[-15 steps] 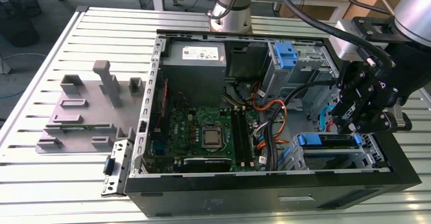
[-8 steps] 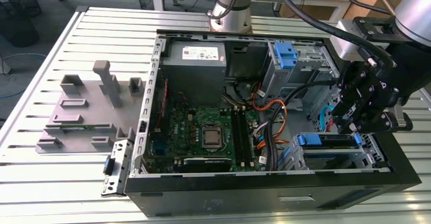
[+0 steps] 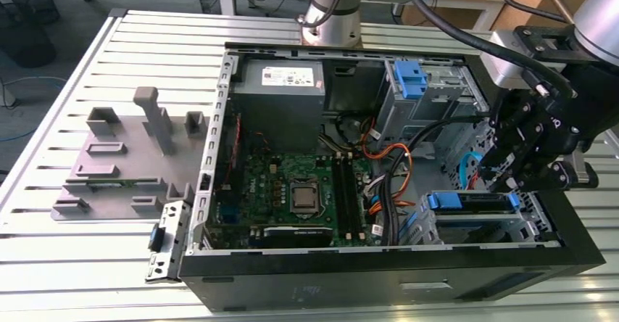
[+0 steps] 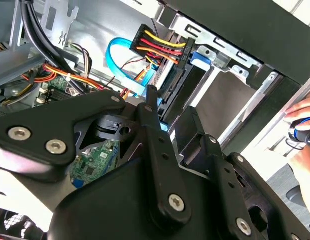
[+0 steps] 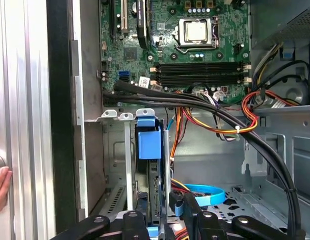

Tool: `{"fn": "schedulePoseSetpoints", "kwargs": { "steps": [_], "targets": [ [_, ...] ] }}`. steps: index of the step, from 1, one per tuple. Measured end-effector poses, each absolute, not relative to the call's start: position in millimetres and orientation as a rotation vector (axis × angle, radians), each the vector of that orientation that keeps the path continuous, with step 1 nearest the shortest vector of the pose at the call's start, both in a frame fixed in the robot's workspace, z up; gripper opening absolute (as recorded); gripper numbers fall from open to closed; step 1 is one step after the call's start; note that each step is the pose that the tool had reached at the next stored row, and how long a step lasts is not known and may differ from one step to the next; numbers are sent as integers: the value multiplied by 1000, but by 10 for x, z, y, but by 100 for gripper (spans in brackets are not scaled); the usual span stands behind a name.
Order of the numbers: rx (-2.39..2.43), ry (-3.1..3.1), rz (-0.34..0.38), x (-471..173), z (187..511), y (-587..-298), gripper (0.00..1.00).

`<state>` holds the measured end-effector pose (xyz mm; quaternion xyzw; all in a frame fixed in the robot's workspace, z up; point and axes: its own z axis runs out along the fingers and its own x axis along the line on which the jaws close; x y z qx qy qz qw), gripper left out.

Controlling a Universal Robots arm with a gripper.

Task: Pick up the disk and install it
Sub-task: 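Insert the first disk wire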

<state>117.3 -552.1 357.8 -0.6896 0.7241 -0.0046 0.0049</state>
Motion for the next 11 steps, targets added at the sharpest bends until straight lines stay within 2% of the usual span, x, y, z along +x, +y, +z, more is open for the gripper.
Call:
{"fn": "schedulePoseSetpoints", "kwargs": {
  "steps": [11],
  "targets": [
    [-2160,2268,-15,1174,3521,-5520,42]
  ]
}}
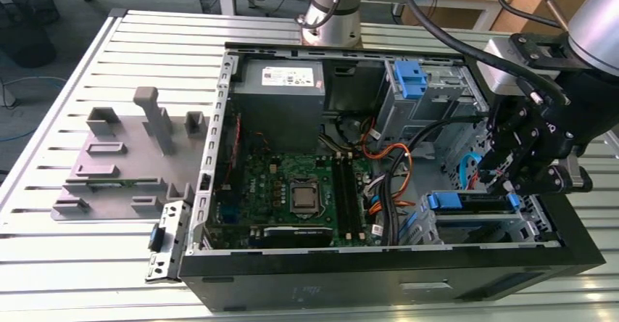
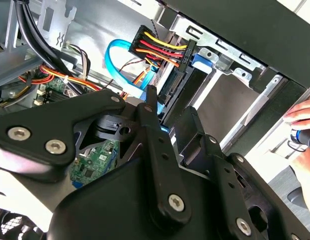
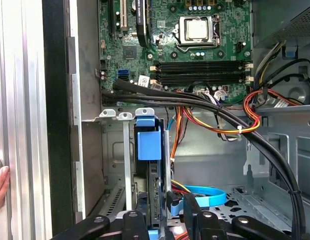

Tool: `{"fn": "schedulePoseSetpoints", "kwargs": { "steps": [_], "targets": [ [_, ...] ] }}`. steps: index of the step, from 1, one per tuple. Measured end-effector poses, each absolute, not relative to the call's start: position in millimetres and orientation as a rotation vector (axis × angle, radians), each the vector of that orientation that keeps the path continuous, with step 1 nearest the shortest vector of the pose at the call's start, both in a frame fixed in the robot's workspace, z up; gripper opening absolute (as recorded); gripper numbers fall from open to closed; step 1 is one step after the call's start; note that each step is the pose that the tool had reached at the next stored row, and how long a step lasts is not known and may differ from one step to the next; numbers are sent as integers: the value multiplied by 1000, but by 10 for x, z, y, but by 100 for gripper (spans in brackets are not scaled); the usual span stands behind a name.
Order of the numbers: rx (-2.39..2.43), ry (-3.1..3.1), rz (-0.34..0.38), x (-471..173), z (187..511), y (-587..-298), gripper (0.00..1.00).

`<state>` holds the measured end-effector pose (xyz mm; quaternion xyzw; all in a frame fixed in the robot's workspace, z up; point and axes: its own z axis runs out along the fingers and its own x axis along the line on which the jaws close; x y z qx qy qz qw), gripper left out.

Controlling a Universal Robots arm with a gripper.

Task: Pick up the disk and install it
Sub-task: 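Insert the first disk wire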

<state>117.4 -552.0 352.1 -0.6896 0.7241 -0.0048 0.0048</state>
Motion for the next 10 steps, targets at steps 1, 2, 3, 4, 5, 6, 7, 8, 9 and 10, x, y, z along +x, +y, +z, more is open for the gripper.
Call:
{"fn": "schedulePoseSetpoints", "kwargs": {
  "steps": [1,2,3,4,5,6,7,8,9,10],
  "targets": [
    [-2160,2268,-15,1174,3521,-5519,42],
    [-2160,2268,-15,1174,3521,-5519,40],
    [-2160,2268,-15,1174,3520,-5519,40],
    [-2160,2268,-15,1174,3520,-5519,34],
    [-2160,2268,-15,1174,3520,-5519,28],
    [-2160,2268,-15,1174,3520,-5519,28],
    [-2160,2268,-15,1174,3520,-5519,22],
    [-2160,2268,-15,1174,3519,-5520,16],
    [-2160,2268,-15,1174,3519,-5520,16],
    [-2160,2268,-15,1174,3519,-5520,16]
  ]
}}
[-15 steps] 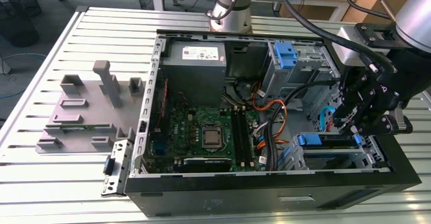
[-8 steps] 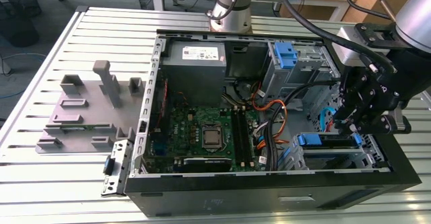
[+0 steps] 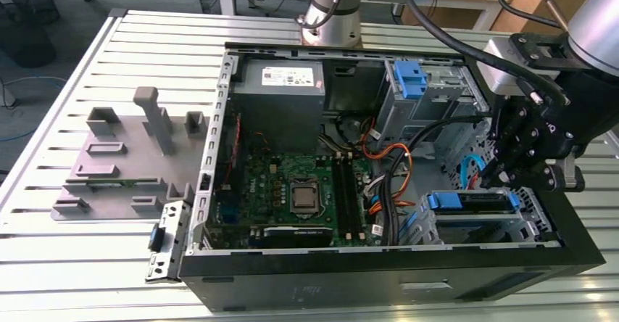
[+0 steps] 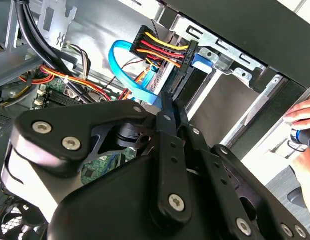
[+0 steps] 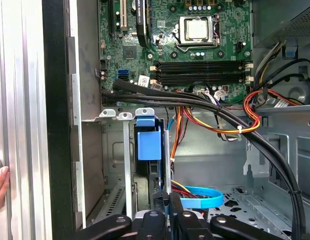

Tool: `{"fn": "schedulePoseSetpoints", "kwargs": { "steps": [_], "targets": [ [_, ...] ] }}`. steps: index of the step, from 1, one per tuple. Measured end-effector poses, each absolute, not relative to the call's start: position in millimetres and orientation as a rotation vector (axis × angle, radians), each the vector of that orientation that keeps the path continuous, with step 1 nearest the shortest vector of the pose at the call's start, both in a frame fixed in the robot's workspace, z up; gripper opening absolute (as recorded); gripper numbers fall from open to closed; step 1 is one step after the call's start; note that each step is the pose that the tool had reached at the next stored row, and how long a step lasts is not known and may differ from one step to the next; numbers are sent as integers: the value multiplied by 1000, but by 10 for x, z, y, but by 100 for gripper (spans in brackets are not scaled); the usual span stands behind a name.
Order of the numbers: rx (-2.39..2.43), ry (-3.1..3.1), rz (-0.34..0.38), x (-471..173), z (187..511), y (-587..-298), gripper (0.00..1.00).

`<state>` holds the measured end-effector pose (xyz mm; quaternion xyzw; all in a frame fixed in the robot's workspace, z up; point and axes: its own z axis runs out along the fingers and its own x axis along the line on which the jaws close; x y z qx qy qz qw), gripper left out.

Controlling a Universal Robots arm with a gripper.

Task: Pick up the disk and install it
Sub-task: 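Insert the first disk wire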

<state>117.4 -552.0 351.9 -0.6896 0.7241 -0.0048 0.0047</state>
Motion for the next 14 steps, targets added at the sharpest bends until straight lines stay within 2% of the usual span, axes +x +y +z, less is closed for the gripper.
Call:
{"fn": "schedulePoseSetpoints", "kwargs": {
  "steps": [14],
  "targets": [
    [-2173,2236,-33,1140,3468,-5535,16]
  ]
}}
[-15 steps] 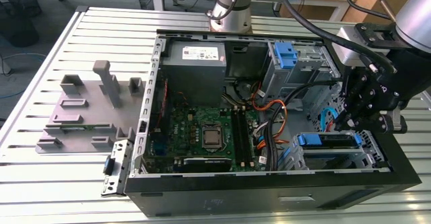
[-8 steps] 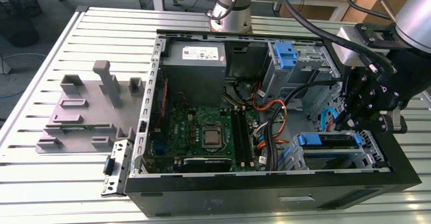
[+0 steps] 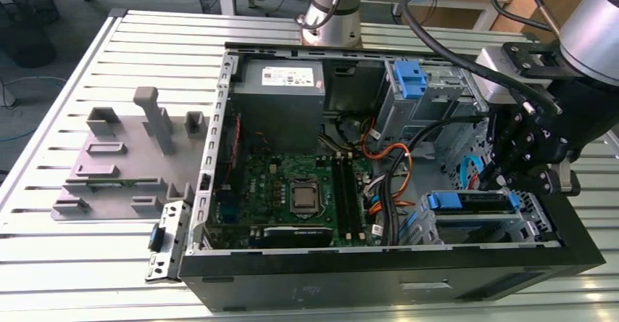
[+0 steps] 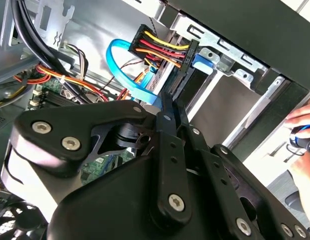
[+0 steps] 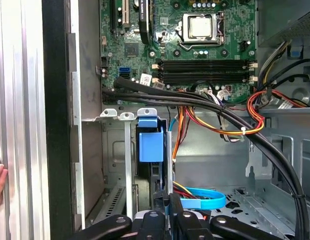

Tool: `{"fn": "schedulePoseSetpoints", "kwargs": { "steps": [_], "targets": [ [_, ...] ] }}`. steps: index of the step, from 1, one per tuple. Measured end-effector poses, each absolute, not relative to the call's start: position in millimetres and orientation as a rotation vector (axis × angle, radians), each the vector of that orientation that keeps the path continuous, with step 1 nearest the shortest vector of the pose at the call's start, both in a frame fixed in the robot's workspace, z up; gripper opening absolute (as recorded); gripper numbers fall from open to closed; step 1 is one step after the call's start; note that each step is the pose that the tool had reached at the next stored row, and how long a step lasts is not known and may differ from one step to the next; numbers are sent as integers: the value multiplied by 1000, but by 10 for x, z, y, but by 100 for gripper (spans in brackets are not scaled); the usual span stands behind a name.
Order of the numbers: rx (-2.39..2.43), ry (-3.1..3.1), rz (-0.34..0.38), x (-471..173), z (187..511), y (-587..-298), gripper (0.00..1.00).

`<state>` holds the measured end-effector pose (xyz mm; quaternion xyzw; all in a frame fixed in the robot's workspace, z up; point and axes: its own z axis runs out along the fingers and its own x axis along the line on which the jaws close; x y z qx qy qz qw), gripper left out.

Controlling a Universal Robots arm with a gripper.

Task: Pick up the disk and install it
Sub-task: 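Insert the first disk wire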

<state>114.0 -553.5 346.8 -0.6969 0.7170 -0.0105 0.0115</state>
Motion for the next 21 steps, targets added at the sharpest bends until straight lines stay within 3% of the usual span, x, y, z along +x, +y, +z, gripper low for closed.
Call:
{"fn": "schedulePoseSetpoints", "kwargs": {
  "steps": [21],
  "targets": [
    [-2185,2209,-48,1060,3440,-5548,16]
  ]
}}
